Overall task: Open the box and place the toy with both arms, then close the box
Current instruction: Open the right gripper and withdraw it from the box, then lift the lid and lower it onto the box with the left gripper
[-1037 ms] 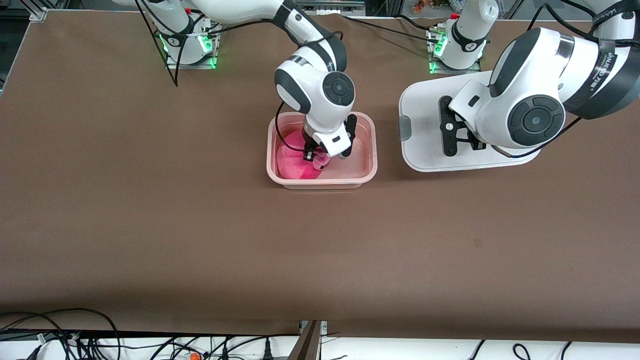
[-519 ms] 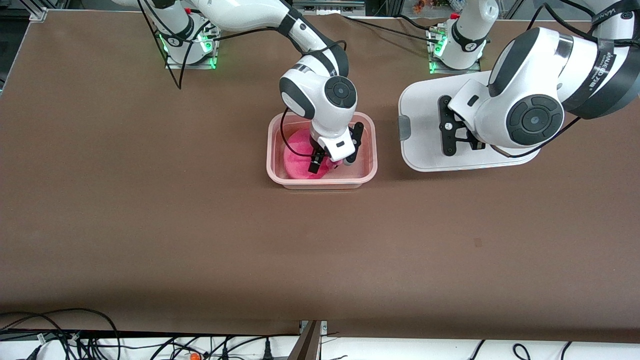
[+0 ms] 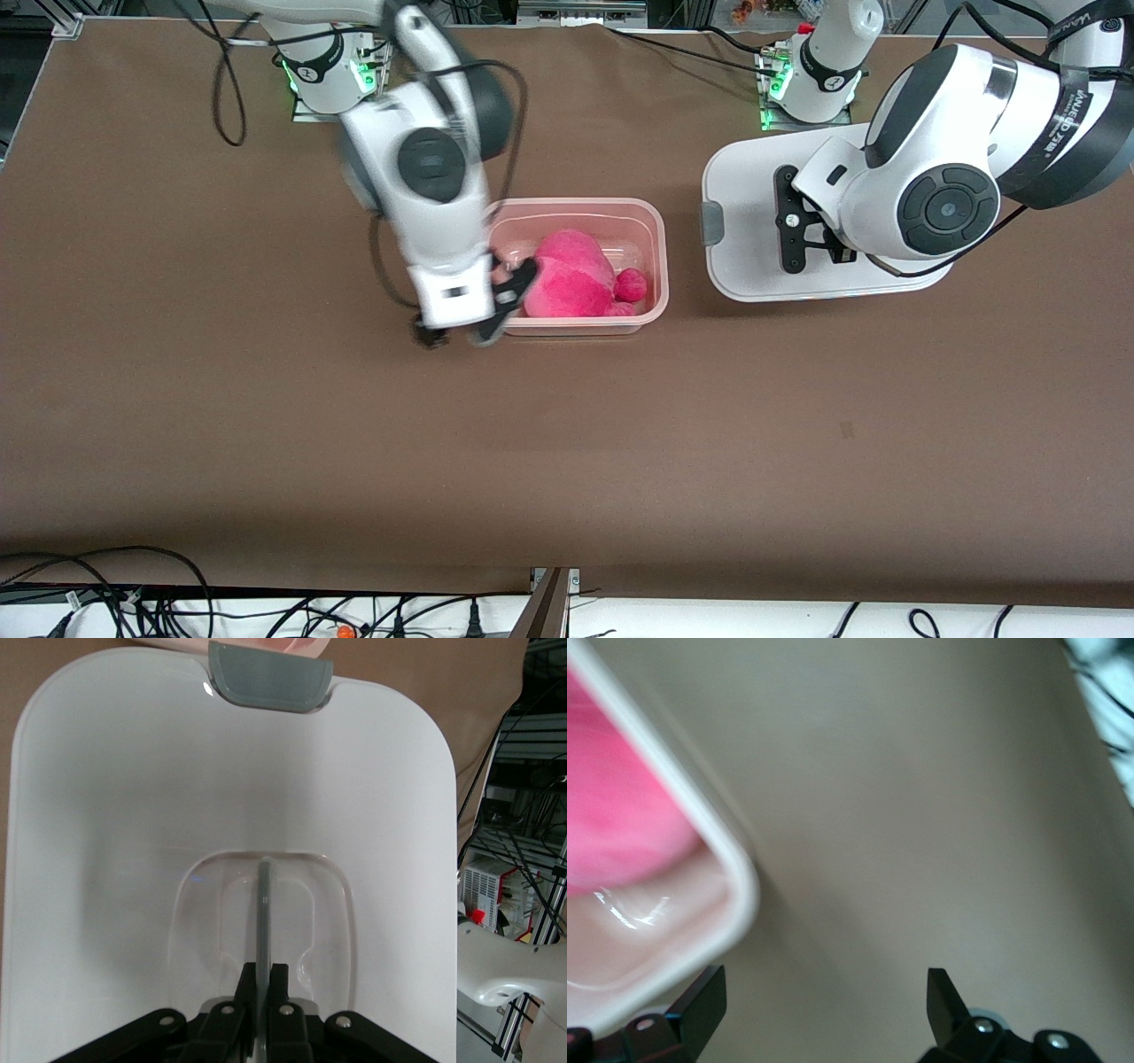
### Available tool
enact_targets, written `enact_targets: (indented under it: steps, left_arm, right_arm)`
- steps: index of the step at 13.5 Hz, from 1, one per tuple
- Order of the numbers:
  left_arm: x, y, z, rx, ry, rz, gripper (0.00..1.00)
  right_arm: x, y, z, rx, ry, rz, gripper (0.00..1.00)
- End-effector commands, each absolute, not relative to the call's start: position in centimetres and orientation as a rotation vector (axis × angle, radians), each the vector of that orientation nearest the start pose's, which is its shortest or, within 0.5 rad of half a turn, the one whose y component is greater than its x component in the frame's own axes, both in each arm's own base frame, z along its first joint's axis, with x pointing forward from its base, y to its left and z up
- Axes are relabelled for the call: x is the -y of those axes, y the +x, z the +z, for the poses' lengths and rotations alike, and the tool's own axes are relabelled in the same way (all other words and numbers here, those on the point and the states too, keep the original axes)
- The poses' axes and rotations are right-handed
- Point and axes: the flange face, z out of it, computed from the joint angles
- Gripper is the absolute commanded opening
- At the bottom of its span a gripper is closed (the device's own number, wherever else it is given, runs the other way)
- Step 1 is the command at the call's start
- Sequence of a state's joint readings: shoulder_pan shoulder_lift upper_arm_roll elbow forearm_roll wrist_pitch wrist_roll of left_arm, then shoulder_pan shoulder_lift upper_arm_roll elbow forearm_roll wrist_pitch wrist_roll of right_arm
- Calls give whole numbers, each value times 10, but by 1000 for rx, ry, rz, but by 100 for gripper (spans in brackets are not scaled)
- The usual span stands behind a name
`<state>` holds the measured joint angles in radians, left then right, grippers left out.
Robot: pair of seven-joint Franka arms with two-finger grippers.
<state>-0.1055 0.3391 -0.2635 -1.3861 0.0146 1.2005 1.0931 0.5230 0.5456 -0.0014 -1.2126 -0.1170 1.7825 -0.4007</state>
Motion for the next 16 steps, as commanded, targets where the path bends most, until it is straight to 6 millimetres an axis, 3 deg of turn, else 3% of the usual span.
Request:
enact_targets:
  steps: [1, 3, 7, 8, 11, 14, 16]
  left_arm:
    - [231, 562, 517, -2315, -2448, 651, 0]
    - [273, 558, 516, -2286, -2497, 529, 0]
    - [406, 535, 471, -2347, -2407, 269, 0]
    - [429, 529, 464, -2349, -2396, 190, 0]
    - [469, 531, 421, -2352, -2402, 48, 0]
    - [503, 517, 374, -2355, -2413, 62, 1]
    - [500, 513, 357, -2296, -2462, 125, 1]
  right_arm:
    - [-284, 633, 516, 1306, -2923, -58, 100]
    - [-240, 631, 547, 1213, -2978, -26, 100]
    - [-180, 615, 589, 1013, -2984, 27, 100]
    - [-164, 611, 593, 969, -2984, 20, 100]
    - [-111, 585, 608, 742, -2998, 13, 100]
    - [-89, 533, 615, 482, -3055, -35, 100]
    - [-88, 511, 616, 350, -3102, -46, 100]
